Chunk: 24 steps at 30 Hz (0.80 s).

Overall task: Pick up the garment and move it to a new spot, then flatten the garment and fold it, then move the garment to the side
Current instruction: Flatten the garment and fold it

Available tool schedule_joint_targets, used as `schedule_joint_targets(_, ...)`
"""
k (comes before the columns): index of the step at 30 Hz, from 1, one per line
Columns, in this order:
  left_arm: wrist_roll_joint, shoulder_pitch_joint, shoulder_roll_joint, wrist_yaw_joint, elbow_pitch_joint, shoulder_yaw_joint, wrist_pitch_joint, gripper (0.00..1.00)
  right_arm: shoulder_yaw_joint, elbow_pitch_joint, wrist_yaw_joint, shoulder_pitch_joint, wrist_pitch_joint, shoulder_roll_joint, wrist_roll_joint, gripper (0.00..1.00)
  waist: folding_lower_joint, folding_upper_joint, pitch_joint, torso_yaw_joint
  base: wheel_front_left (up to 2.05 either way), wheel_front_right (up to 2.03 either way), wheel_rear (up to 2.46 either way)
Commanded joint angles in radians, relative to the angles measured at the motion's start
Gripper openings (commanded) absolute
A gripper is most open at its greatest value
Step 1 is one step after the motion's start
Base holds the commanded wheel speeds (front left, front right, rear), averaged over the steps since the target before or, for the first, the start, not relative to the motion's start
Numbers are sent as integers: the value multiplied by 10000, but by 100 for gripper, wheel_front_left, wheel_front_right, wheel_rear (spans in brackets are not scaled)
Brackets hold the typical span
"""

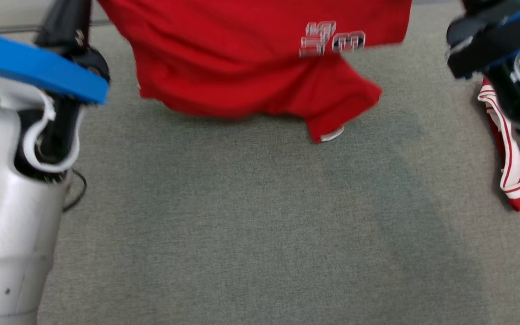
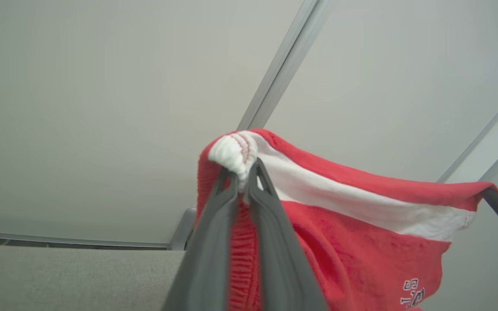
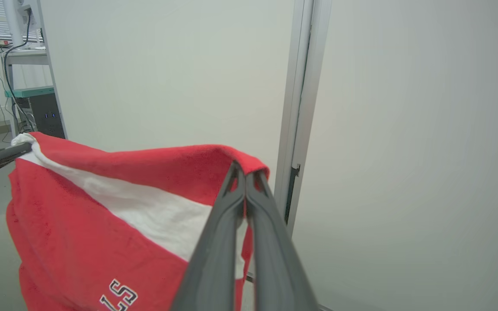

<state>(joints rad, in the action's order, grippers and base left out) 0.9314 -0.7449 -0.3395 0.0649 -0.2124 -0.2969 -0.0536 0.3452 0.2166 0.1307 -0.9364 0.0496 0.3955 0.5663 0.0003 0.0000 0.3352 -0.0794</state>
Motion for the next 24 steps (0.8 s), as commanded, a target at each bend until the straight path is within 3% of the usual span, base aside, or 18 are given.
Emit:
schedule_joint_targets(1,-147,-1030,66,-102,-314,252,254,0,21,419,1,-1013,-558,-142,-287,0,-3,0,466,45,0,0,0)
schedule_joint_targets(7,-693,-2917,179,-150,-1089,547,1228,0,-9,1532,0,-2990,-2399,-386,-1281,0,-3,0,1003,-305,0,0,0)
schedule_joint_targets(13,-906,-3444,385,339,-1587,358,2242,0,369,2261,1,-3642,-3074,-517,-1990,0,-3,0,1321,-499,0,0,0)
schedule_joint_targets(20,-787,-1526,418,632,-2010,-278,2885,0,2443,2550,1,-2032,-2824,120,-1042,0,-3,0,1194,-533,0,0,0)
schedule_joint_targets(24,-607,265,372,684,-2011,-913,3039,0,3988,1736,1,-373,-1892,833,928,0,-3,0,725,-416,0,0,0)
